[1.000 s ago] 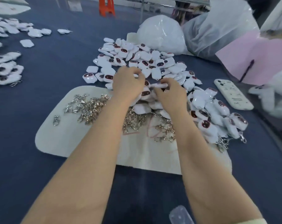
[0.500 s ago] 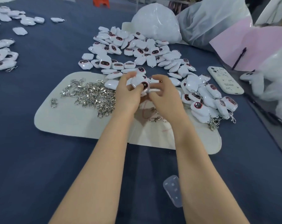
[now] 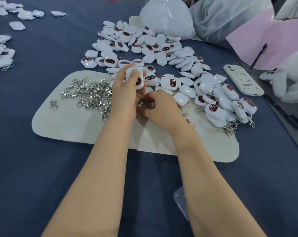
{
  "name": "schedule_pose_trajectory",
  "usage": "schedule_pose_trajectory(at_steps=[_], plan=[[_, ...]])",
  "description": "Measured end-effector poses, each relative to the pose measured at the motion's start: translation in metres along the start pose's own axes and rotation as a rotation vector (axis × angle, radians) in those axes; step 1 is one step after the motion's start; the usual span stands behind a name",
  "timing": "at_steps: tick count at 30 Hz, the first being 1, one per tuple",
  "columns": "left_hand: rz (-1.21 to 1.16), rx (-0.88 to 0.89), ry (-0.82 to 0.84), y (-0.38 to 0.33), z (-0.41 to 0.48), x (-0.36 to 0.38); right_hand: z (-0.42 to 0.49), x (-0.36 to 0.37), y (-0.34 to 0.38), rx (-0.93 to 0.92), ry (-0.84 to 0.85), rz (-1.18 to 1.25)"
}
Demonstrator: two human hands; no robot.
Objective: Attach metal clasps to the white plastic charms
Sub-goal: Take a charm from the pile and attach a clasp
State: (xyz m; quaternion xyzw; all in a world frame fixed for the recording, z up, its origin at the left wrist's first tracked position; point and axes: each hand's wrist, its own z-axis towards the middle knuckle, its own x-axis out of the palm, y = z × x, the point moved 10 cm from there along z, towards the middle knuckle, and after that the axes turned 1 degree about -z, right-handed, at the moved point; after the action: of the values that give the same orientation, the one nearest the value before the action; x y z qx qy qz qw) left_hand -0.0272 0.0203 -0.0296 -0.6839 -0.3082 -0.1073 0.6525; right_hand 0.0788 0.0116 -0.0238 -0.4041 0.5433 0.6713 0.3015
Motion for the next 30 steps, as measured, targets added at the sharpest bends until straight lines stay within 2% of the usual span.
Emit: schedule_pose_trajectory(at_steps=[2, 6, 9, 11, 15, 19, 23, 30], plan=[[-0.002, -0.006, 0.008, 0.002, -0.001, 0.001, 0.004, 0.004, 0.001, -0.008, -0.005, -0.102], [-0.005, 0.056, -0.032, -0.001, -0.006, -0.002, 0.003, -0.004, -0.008, 0.07, -0.128, -0.043], [0.016, 0.111, -0.111, -0.003, -0.013, -0.011, 0.001, -0.005, -0.01, 0.101, -0.186, -0.098], [0.088, 0.147, -0.135, -0.003, -0.018, -0.014, 0.0, -0.007, -0.012, 0.111, -0.214, -0.086], [0.422, 0.351, -0.057, -0.014, -0.029, 0.001, -0.002, -0.018, -0.021, 0.16, -0.309, 0.152], [0.78, 0.477, 0.055, -0.014, -0.029, 0.023, -0.014, -0.034, -0.036, 0.219, -0.499, 0.587], [0.854, 0.448, 0.071, -0.009, -0.022, 0.026, -0.012, -0.036, -0.043, 0.232, -0.475, 0.859], [0.807, 0.376, 0.1, -0.006, -0.015, 0.028, -0.006, -0.034, -0.042, 0.218, -0.447, 0.89]])
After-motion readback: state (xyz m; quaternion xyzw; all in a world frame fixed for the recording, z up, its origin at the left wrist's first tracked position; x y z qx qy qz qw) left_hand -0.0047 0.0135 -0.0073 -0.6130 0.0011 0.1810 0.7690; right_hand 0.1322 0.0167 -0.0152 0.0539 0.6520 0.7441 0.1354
